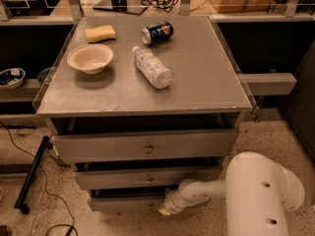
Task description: Open bottom drawer
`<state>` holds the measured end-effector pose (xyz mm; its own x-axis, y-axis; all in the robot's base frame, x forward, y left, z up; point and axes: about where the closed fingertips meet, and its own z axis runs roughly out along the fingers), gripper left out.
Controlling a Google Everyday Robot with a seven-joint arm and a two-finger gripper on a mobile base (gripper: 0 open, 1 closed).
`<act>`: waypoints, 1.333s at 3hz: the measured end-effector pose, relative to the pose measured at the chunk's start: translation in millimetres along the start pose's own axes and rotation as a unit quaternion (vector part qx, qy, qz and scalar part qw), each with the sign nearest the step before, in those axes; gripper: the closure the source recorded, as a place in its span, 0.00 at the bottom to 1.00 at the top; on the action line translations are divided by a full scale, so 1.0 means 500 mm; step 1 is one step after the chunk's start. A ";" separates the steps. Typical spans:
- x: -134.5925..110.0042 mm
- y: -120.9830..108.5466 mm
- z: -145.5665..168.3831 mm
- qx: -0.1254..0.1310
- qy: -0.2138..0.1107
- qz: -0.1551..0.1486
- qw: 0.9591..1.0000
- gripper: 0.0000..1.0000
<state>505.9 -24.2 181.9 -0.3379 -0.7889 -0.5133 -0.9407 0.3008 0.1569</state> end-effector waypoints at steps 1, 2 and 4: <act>0.000 0.000 -0.001 0.000 0.000 0.000 1.000 1.00; -0.009 -0.002 -0.012 0.000 0.000 0.000 1.000 1.00; -0.015 -0.014 -0.027 0.000 0.000 0.000 1.000 1.00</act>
Offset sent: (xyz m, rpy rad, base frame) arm -0.0152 -0.0172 0.0033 0.0353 0.0709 -0.0339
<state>514.4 -27.5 196.0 -0.3380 -0.7888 -0.5134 -0.9407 0.3008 0.1571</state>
